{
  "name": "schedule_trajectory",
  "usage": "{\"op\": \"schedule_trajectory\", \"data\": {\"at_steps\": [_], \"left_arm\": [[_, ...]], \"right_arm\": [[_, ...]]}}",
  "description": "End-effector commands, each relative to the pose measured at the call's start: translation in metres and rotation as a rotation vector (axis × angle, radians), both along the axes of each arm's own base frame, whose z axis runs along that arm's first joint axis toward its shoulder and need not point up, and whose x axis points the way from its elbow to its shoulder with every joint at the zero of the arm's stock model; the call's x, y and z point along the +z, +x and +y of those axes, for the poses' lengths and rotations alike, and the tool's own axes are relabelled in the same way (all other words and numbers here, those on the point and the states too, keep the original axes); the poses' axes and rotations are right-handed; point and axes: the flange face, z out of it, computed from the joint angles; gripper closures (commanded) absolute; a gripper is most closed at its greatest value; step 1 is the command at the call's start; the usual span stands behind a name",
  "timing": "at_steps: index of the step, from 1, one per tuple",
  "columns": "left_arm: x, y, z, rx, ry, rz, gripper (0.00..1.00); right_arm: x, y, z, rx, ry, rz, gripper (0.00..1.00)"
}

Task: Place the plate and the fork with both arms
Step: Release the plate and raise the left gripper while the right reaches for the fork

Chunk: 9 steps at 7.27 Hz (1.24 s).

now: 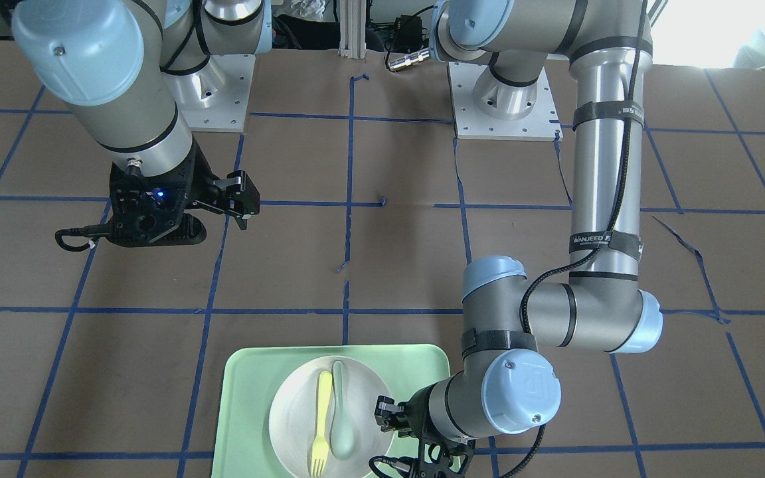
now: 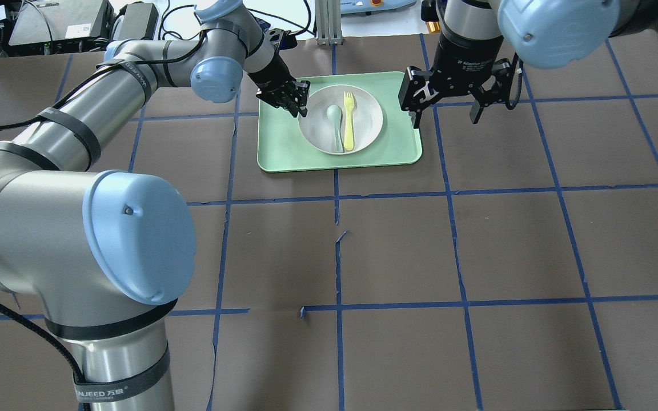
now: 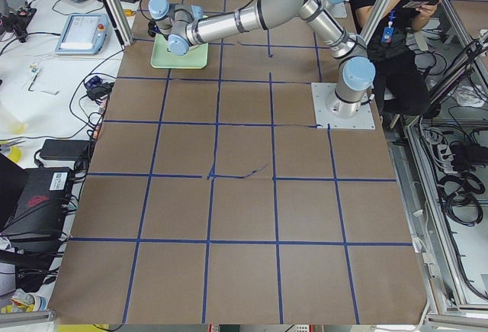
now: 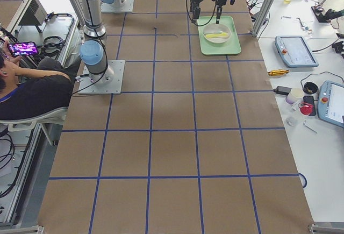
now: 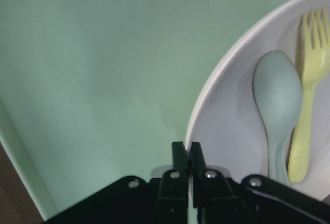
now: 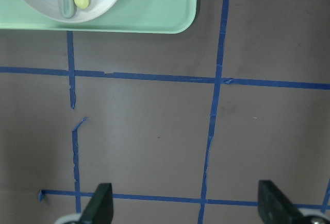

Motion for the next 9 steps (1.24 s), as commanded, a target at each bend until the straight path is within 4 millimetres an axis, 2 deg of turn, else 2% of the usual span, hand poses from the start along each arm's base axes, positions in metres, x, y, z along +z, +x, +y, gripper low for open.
{"op": "schedule_trajectory", "data": {"at_steps": [1,2,3,5,6,7,8,9], "left_arm": [[0.039,0.009,0.000,0.006,-0.059,-0.036,0.00],[0.068,0.032,0.008,0.032,-0.052,-0.094,0.00],[0.099,0.066,0.021,0.073,0.022,-0.106,0.00],[0.150,0.112,0.056,0.113,0.143,-0.179,0.00],[0.161,0.121,0.062,0.126,0.135,-0.190,0.00],[0.149,0.127,0.066,0.128,0.146,-0.191,0.00],[0.140,0.129,0.064,0.127,0.104,-0.213,0.00],[0.132,0.132,0.067,0.125,0.111,-0.241,0.00]], "right_arm": [[-0.023,0.003,-0.025,-0.002,-0.030,-0.003,0.00],[-0.035,0.007,-0.046,-0.010,-0.115,-0.019,0.00],[-0.059,0.015,-0.066,-0.057,-0.144,-0.043,0.00],[-0.109,0.039,-0.094,-0.028,-0.157,-0.039,0.00],[-0.130,0.059,-0.121,-0.049,-0.200,-0.054,0.09],[-0.147,0.077,-0.143,-0.043,-0.204,-0.057,0.13],[-0.167,0.084,-0.157,-0.045,-0.192,-0.062,0.46],[-0.188,0.091,-0.161,-0.040,-0.174,-0.059,0.42]]}}
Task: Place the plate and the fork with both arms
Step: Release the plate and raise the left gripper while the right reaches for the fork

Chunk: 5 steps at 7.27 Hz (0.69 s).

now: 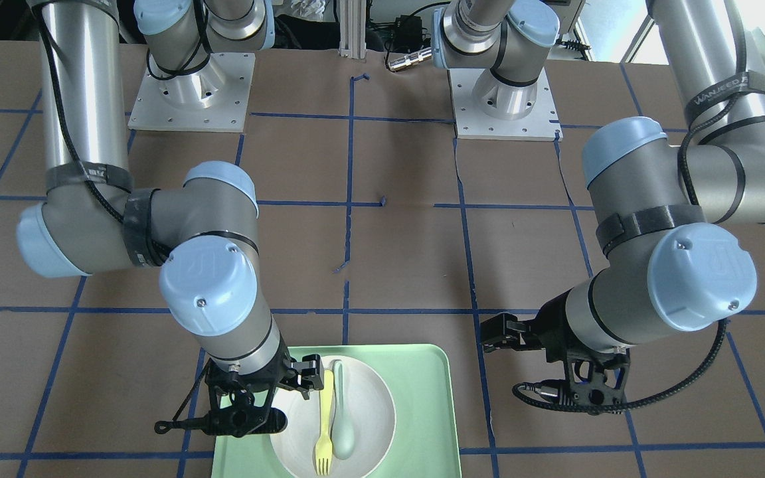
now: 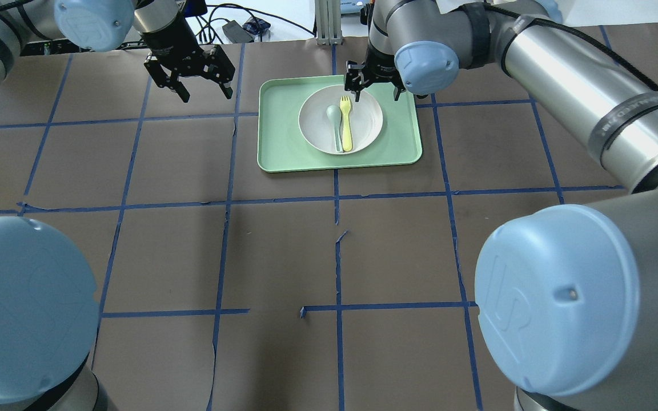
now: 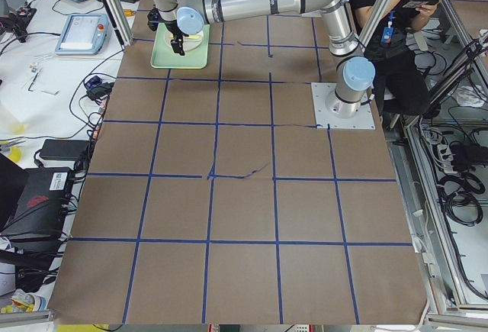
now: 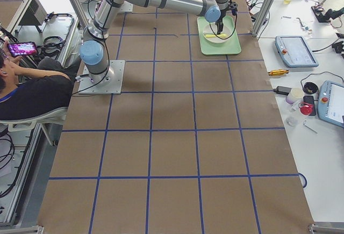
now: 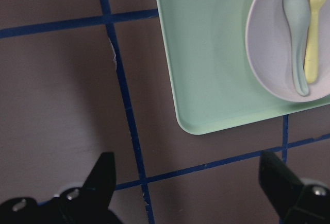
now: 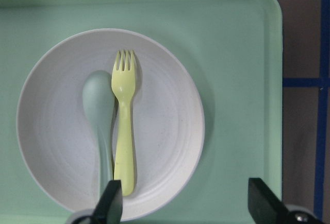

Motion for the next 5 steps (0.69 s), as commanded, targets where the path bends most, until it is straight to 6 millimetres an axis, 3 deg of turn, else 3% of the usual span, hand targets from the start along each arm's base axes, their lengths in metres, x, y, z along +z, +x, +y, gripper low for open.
{"op": "schedule_trajectory", "data": {"at_steps": [1,5], "left_arm": [[-0.003,0.003,0.001,-0.004,-0.031,-0.033,0.00],[0.001,0.002,0.003,-0.004,-0.046,-0.033,0.00]], "right_arm": [[-0.033,0.013,-0.015,0.005,0.008,-0.017,0.42],[-0.066,0.031,-0.017,-0.002,0.010,-0.043,0.43]]}}
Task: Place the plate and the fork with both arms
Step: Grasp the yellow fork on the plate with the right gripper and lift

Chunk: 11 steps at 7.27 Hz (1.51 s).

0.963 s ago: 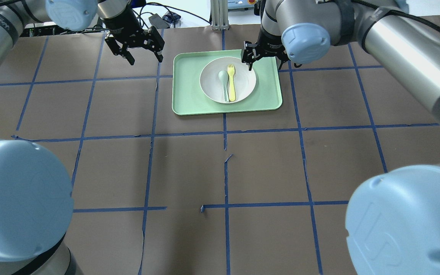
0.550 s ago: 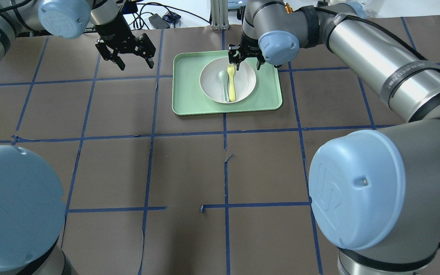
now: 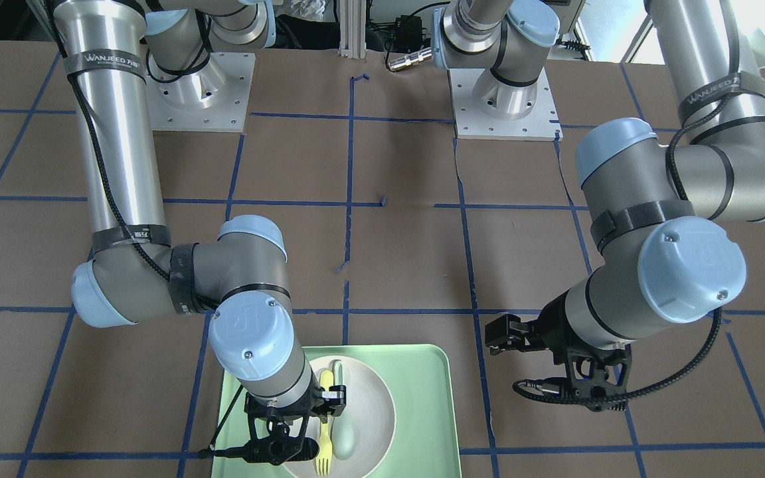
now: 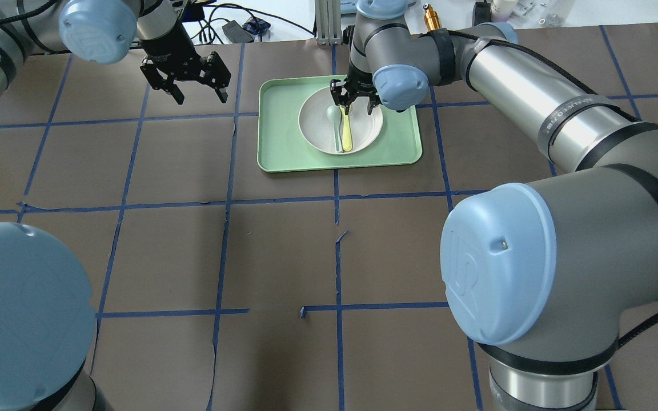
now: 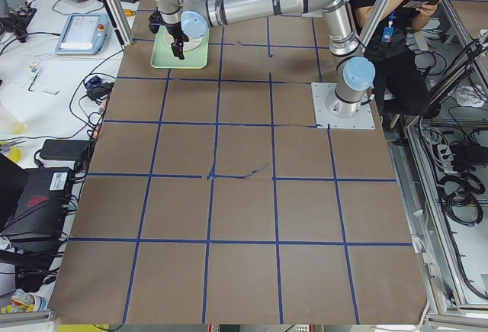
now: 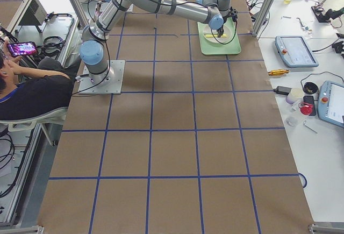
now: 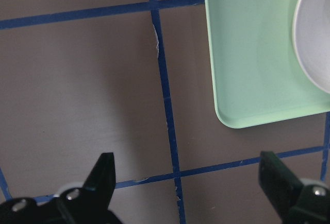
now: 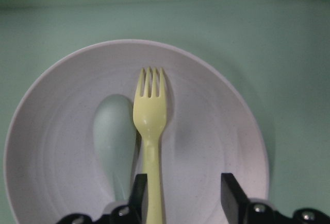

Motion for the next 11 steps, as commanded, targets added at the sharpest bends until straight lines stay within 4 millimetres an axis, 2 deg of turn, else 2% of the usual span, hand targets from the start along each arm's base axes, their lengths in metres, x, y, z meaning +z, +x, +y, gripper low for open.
{"op": "schedule_trajectory", "data": {"at_steps": [1,2,8,9,10,11], "left_arm": [[-0.001,0.001,-0.002,0.000,-0.010,-0.001,0.00],[-0.007,0.001,-0.003,0.000,-0.001,0.000,0.00],[-0.006,0.002,-0.008,0.001,-0.039,-0.002,0.00],[-0.005,0.002,-0.008,0.001,-0.040,-0.002,0.00],[-0.004,0.002,-0.008,0.001,-0.041,-0.001,0.00],[-0.004,0.002,-0.007,0.001,-0.039,-0.002,0.00]], "right_arm": [[-0.010,0.005,-0.001,-0.001,0.006,-0.021,0.44],[-0.013,0.005,0.000,-0.005,0.012,-0.025,0.44],[-0.034,0.006,-0.001,-0.011,0.039,-0.022,0.45],[-0.033,0.007,-0.001,-0.008,0.040,-0.034,0.52],[-0.033,0.007,0.000,-0.010,0.042,-0.034,0.84],[-0.032,0.007,0.000,-0.014,0.041,-0.034,1.00]]}}
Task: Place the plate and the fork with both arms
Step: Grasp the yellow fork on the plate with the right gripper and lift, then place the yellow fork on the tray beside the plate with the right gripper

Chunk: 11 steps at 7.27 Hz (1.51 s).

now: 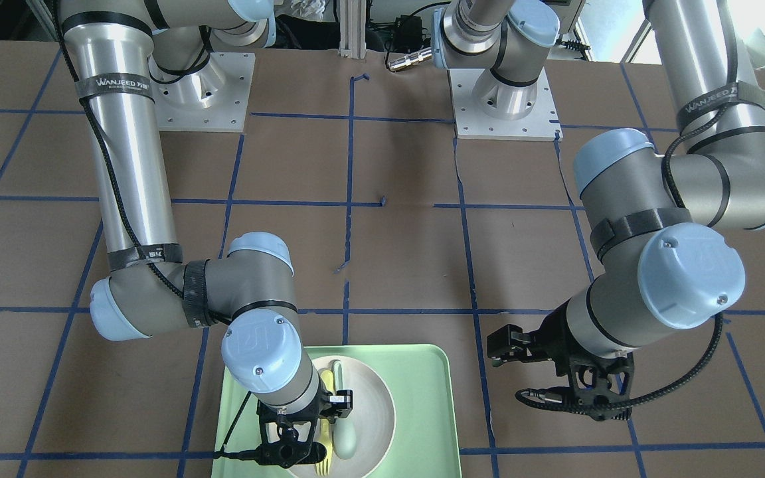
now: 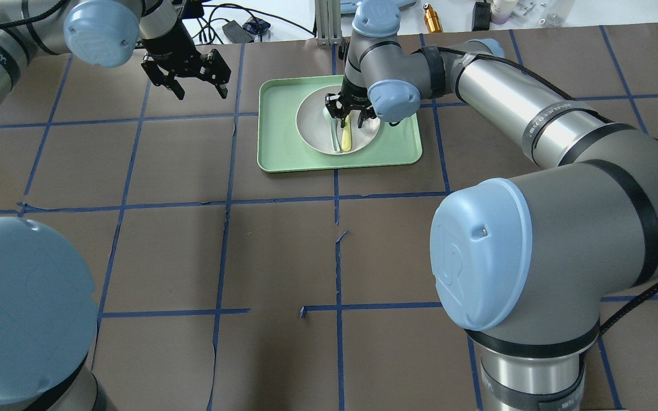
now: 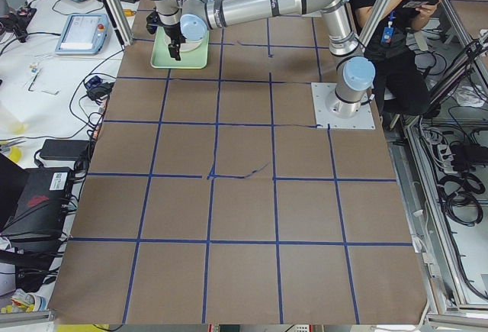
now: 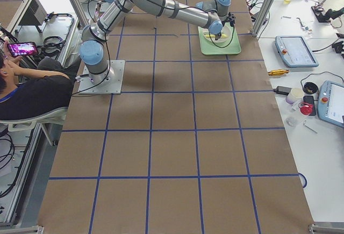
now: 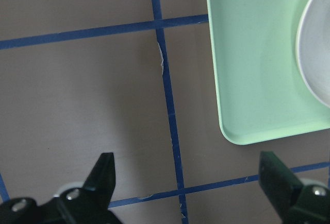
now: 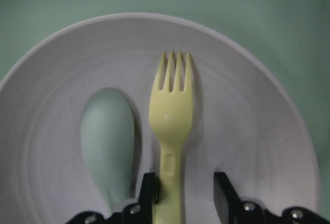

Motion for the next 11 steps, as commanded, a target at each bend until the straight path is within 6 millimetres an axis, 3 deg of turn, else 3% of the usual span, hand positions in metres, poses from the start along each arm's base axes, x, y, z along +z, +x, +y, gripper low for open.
{"op": "schedule_trajectory", "data": {"at_steps": [1,2,3,4,5,6,8,10,11], "left_arm": [[0.002,0.001,0.001,0.002,-0.002,-0.001,0.00],[0.004,0.001,0.001,0.002,-0.005,-0.001,0.00],[0.005,0.001,0.001,0.002,-0.008,-0.001,0.00],[0.007,0.002,0.002,0.003,-0.010,-0.001,0.00],[0.008,0.002,0.001,0.003,-0.011,-0.001,0.00],[0.010,0.002,0.001,0.003,-0.014,-0.001,0.00],[0.010,0.002,0.003,0.005,-0.013,0.002,0.00],[0.010,0.000,0.003,0.005,-0.011,0.002,0.00],[0.011,-0.003,0.004,0.009,-0.012,0.002,0.00]], "right_arm": [[0.003,0.000,0.000,-0.005,-0.002,-0.003,1.00],[0.007,0.000,0.000,-0.005,-0.007,-0.002,1.00],[0.025,-0.001,0.001,-0.019,-0.027,-0.004,1.00],[0.056,-0.002,0.004,-0.046,-0.059,-0.007,1.00],[0.080,-0.009,0.007,-0.056,-0.089,0.012,1.00],[0.082,-0.028,0.003,-0.068,-0.106,0.075,1.00],[0.058,-0.058,-0.001,-0.067,-0.094,0.221,1.00],[0.019,-0.063,-0.001,-0.068,-0.049,0.278,1.00],[0.018,-0.063,0.000,-0.068,-0.050,0.298,0.66]]}}
